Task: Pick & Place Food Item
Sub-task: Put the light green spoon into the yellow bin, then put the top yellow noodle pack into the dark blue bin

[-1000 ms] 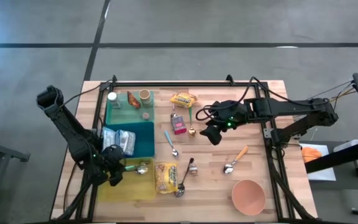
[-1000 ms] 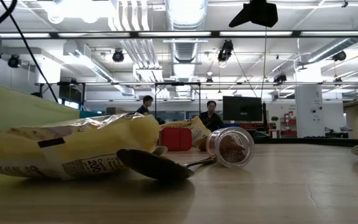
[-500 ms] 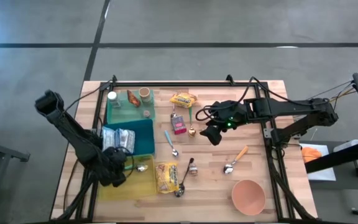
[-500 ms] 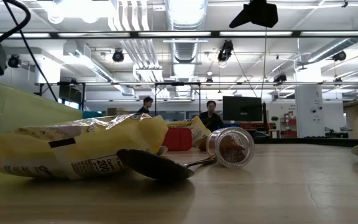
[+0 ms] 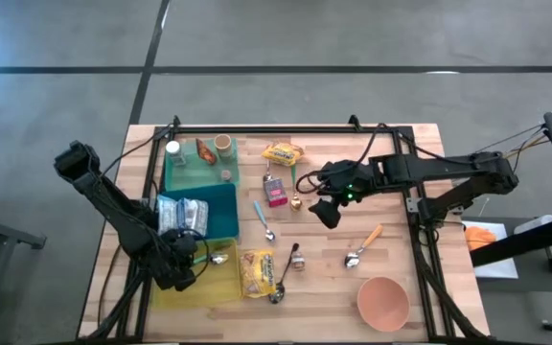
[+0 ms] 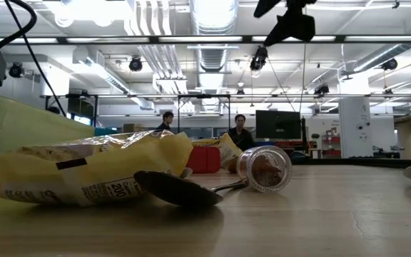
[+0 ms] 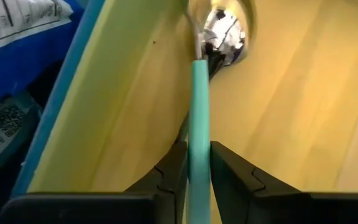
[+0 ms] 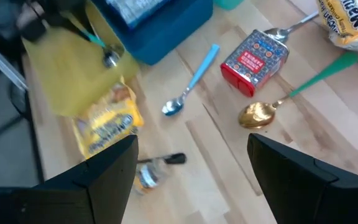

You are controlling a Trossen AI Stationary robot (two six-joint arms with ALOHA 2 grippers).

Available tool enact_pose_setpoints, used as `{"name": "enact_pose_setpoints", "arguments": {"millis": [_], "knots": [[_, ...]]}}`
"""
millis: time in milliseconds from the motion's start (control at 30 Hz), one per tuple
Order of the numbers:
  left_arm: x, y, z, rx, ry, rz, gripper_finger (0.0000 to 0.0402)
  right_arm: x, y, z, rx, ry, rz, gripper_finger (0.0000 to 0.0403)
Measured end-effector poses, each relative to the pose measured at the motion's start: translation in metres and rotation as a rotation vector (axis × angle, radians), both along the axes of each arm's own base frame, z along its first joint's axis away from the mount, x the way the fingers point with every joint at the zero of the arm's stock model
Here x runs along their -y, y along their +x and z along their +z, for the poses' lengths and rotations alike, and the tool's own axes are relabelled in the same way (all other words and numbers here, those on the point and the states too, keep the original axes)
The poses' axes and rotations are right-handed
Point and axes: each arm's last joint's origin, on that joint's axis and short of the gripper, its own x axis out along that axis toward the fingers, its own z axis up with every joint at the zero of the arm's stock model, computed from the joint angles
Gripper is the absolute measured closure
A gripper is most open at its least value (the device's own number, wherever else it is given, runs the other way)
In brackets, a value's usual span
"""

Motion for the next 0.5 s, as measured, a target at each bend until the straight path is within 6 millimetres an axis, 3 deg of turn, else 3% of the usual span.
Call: {"name": "enact_pose_setpoints", "arguments": {"millis": [233,500], "knots": [[0.0,0.0,0.0,-0.001,-0.006,0.003,0.0302,-0.004,0.016,-0.017,-0.063,-0.031,0.052,0.0103],[0.003,0.003,0.005,0.011,-0.049,0.042,0.03,0.008,0.024,-0.026,-0.072,0.026,-0.26,0.0103]]}}
